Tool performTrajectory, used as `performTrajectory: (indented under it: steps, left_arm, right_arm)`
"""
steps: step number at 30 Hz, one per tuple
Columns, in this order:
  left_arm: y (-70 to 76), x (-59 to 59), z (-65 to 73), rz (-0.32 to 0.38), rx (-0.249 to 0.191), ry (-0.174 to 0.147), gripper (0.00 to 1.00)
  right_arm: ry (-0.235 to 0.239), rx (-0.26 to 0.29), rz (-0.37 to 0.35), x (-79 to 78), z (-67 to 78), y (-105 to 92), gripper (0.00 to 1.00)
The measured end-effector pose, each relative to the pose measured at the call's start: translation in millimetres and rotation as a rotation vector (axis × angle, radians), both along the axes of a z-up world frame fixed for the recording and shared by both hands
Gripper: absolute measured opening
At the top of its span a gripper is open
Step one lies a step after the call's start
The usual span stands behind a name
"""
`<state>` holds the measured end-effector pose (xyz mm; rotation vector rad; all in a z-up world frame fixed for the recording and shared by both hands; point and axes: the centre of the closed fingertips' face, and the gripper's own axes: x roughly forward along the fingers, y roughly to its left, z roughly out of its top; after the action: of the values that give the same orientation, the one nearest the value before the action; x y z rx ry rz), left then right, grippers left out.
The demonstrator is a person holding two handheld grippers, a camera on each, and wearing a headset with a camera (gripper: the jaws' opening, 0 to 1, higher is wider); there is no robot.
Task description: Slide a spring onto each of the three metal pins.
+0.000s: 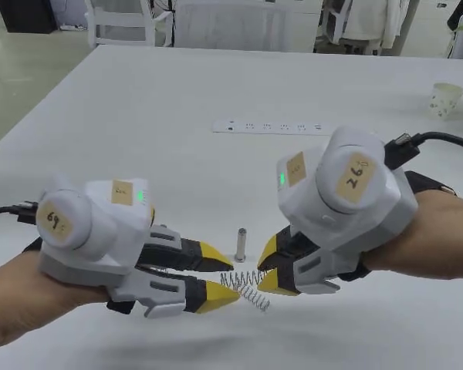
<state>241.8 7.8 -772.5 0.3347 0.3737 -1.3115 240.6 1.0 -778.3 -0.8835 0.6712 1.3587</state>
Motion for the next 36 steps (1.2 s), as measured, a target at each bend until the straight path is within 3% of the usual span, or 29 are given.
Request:
performTrajectory:
  steps: [10,27,36]
  left_arm:
    - [-1.2,0.1,-4.0,-0.021,0.026,-0.029,0.04]
    - [-1.9,-1.1,-8.4,-0.056,0.061,-0.072,0.02]
    - [-1.9,-2.3,-9.9,-0.066,0.068,-0.084,0.02]
  right_arm:
    - [0.005,-0.003,0.001,-0.5,-1.6,-1.4,0.08]
    - [0.008,0.003,0.003,-1.6,1.4,-0.9,0.08]
    - [0.027,0.038,-0.001,-4.2,9.9,2.9,0.08]
